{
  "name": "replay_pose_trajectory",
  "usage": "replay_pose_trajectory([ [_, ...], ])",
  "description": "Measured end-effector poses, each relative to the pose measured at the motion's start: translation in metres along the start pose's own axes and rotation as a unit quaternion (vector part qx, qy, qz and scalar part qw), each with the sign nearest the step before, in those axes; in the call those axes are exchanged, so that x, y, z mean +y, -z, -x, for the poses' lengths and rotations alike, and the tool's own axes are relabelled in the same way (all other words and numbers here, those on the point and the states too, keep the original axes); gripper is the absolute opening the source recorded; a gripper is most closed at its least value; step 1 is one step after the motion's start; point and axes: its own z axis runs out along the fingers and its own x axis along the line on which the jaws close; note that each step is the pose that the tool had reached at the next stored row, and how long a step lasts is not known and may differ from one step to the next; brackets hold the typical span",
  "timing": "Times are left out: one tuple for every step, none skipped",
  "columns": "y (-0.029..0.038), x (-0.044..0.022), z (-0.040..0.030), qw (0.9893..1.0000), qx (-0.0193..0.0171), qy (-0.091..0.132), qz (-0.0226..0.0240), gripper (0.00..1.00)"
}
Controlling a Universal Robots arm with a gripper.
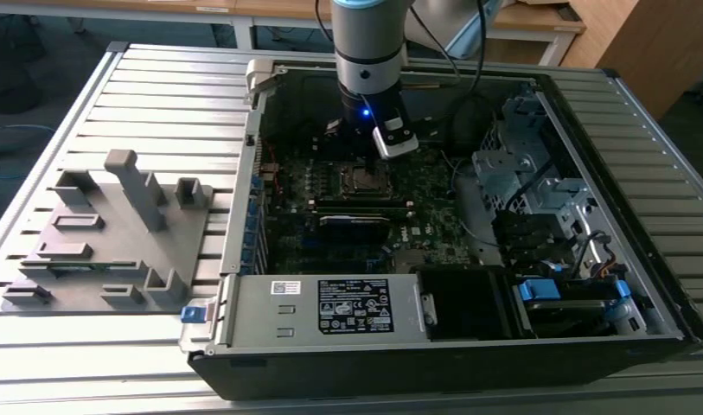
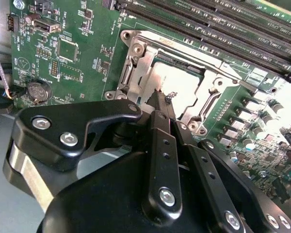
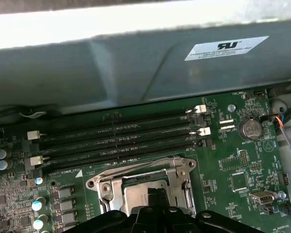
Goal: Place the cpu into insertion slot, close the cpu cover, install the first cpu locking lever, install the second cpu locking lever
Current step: 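Install the first cpu locking lever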
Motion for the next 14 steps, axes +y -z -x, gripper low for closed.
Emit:
replay_pose_trajectory([
  [-0.0002, -0.0004, 0.0001, 1.0, 0.0, 0.0, 0.0, 0.1],
  [-0.0004, -0.0007, 0.0001, 1.0, 0.0, 0.0, 0.0, 0.1],
  [-0.0006, -0.001, 0.0001, 1.0, 0.0, 0.0, 0.0, 0.1],
  [-0.0008, -0.0012, 0.0001, 1.0, 0.0, 0.0, 0.0, 0.1],
  [-0.0009, -0.0013, 0.0, 1.0, 0.0, 0.0, -0.0001, 0.1],
  [-0.0009, -0.0015, -0.0002, 1.0, 0.0, 0.0, -0.0003, 0.1],
  [-0.001, -0.0016, -0.0003, 1.0, -0.0001, 0.0, -0.0004, 0.1],
  [-0.0011, -0.0017, -0.0006, 1.0, -0.0001, 0.0, -0.0005, 0.1],
  [-0.0011, -0.0018, -0.0009, 1.0, -0.0001, 0.0, -0.0006, 0.1],
  [-0.0011, -0.0019, -0.0013, 1.0, -0.0001, 0.0, -0.0007, 0.1],
  [-0.0011, -0.0019, -0.0016, 1.0, -0.0001, 0.0, -0.0008, 0.1],
  [-0.0011, -0.0019, -0.0016, 1.0, -0.0001, 0.0, -0.0008, 0.1],
  [-0.0011, -0.002, -0.0016, 1.0, -0.0001, 0.0, -0.0008, 0.1],
  [-0.0012, -0.002, -0.0017, 1.0, -0.0001, 0.0, -0.0007, 0.1],
])
